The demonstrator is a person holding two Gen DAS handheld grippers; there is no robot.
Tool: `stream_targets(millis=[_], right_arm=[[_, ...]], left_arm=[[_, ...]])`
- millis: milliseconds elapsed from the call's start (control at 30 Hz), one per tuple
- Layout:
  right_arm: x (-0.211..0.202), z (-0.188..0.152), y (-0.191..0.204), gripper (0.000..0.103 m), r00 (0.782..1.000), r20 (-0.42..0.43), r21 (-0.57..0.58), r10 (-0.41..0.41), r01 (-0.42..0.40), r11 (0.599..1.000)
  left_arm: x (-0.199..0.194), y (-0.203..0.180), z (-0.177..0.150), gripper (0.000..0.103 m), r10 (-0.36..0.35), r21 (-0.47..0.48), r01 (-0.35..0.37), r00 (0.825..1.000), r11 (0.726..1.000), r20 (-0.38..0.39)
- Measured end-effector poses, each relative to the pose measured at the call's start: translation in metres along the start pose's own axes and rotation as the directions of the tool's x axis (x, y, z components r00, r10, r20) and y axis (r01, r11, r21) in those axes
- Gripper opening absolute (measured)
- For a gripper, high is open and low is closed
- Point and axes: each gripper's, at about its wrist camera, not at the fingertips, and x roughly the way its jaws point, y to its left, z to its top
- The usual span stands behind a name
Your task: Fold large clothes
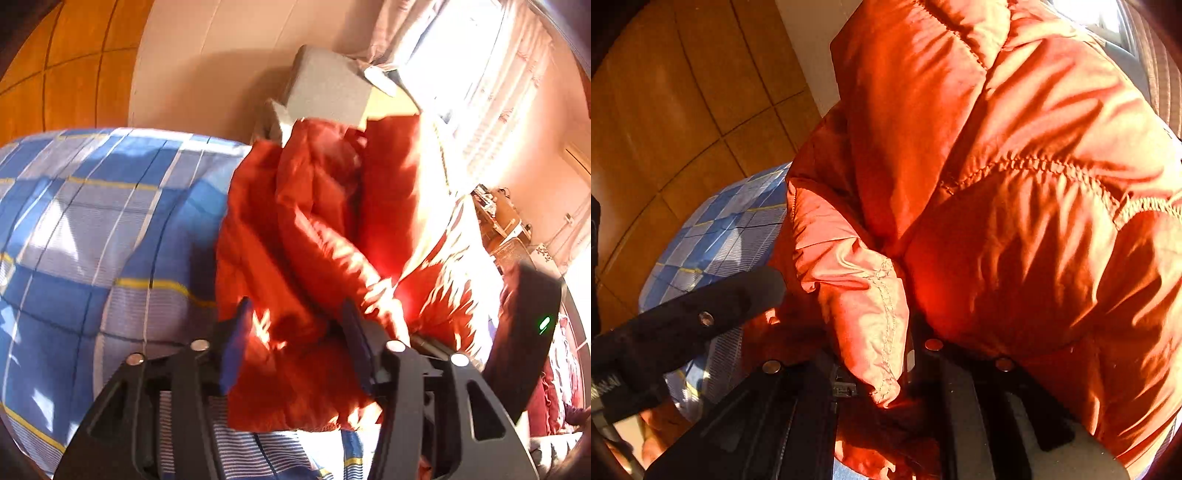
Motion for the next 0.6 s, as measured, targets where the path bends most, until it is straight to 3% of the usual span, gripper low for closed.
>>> stream_targets(millis=[200,400,600], right_arm=[[-0.003,-0.006,0.007,0.009,0.996,0.051,0.009,-0.068,0.068,0.998],[-0.007,-0.011,0.020,0.009,0.992,0.064,-0.020,-0.104,0.105,0.994],[-0.012,-0.017,0.024,0.011,0.994,0.058,-0.067,-0.091,0.094,0.993]], left_arm=[[0.005,-0.002,0.022,0.063,-0.074,0.043,0.075,0.997,0.996,-0.028],[0.013,-0.023,0.027,0.063,-0.110,0.086,0.116,0.991,0.989,-0.077],[0.025,-0.035,0.029,0.063,-0.139,0.089,0.148,0.985,0.985,-0.099]])
